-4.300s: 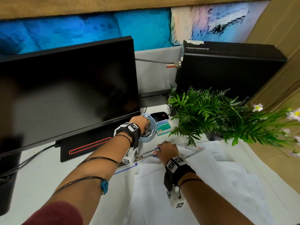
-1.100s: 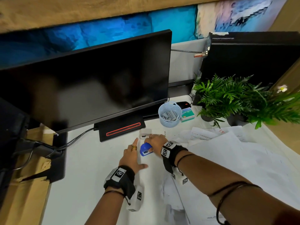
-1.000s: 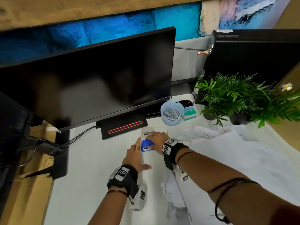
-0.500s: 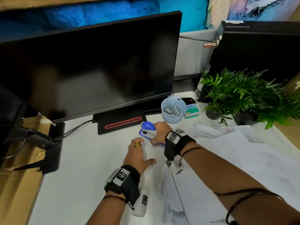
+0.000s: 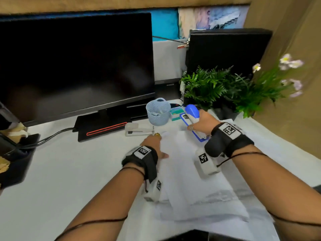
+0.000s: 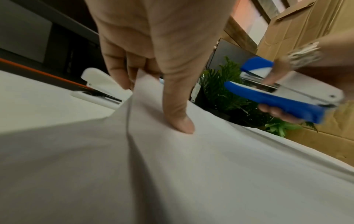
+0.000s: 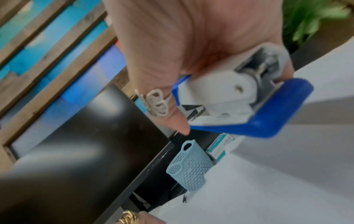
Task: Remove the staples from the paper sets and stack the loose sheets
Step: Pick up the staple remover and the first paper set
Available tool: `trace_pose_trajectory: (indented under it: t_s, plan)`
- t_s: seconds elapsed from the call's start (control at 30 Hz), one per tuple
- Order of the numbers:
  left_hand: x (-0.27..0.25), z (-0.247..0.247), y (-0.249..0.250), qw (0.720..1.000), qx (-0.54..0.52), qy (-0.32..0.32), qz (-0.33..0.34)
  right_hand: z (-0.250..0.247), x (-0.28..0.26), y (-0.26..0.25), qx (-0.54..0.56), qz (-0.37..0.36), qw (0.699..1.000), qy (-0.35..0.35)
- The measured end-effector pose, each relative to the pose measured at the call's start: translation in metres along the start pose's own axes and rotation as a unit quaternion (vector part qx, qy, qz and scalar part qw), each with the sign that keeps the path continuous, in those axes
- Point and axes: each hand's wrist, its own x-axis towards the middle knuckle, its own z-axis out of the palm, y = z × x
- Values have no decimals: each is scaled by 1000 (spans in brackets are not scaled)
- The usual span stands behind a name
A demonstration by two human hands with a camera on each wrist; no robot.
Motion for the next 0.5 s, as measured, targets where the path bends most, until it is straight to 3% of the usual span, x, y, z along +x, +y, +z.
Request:
trace_pose_trajectory:
  t_s: [0.1,0.27,0.4,0.5]
  plan:
    - [-41,0,10,998,27,60,-13,-12,-54,30,85,23,996,-3]
    - [-69,-14,9,985,3,166,-46,-11,-87,48,182,74,980,32]
    - [-118,-18,14,949,-80,302,-41,-5,-120,57,310,64,946,64]
    - [-145,-13,8,926,-147,343,-63,-3,-141,54,370,42,923,98]
